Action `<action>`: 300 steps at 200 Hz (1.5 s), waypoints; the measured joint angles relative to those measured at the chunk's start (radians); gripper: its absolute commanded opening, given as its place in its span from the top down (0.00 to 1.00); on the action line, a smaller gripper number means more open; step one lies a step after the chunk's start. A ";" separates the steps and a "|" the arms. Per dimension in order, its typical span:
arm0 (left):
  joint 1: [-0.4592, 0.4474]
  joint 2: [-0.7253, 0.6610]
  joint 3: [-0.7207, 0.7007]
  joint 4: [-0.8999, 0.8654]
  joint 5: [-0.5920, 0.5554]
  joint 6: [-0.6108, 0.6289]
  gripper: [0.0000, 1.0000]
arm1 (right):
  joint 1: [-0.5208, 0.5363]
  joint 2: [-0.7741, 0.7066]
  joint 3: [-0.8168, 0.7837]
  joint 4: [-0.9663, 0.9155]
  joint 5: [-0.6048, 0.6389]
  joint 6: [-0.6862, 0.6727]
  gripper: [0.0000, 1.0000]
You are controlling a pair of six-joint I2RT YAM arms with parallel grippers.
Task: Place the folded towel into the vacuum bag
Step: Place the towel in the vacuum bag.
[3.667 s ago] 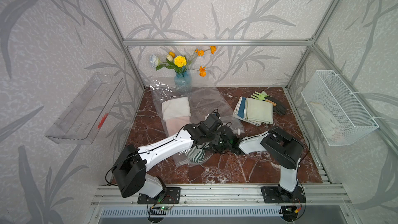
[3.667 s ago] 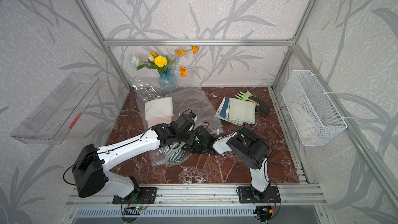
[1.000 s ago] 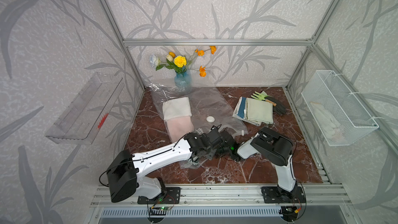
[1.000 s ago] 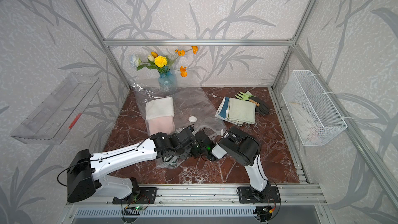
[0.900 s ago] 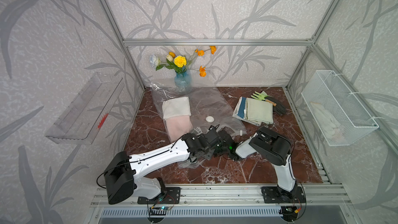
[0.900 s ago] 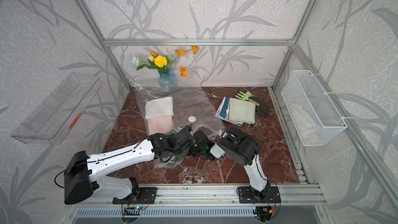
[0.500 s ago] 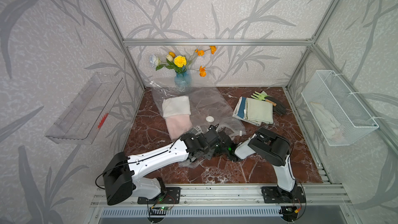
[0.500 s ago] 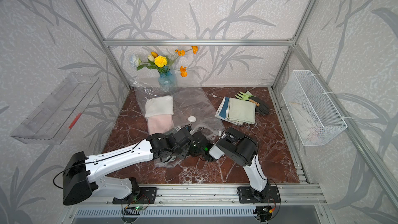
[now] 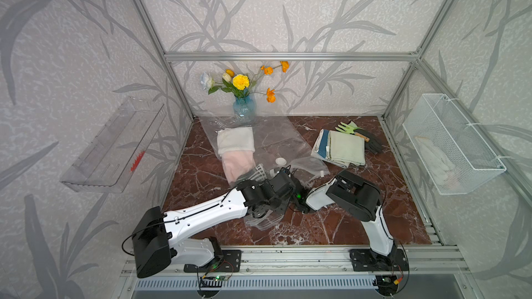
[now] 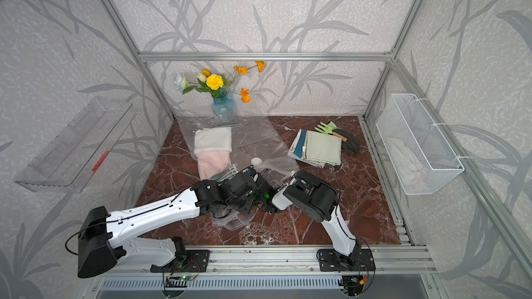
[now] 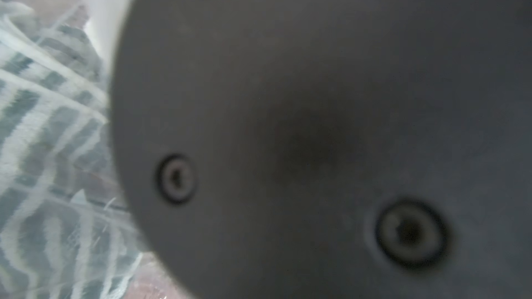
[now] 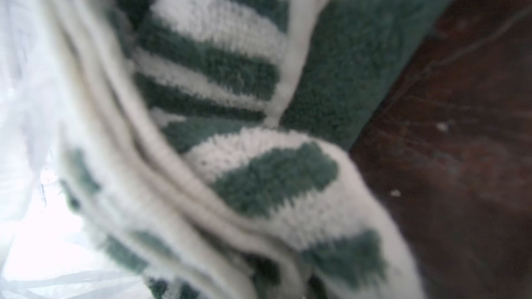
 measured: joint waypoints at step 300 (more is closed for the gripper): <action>0.428 0.051 -0.218 0.280 0.111 -0.127 0.57 | -0.122 -0.272 0.405 -1.243 0.027 -0.697 0.71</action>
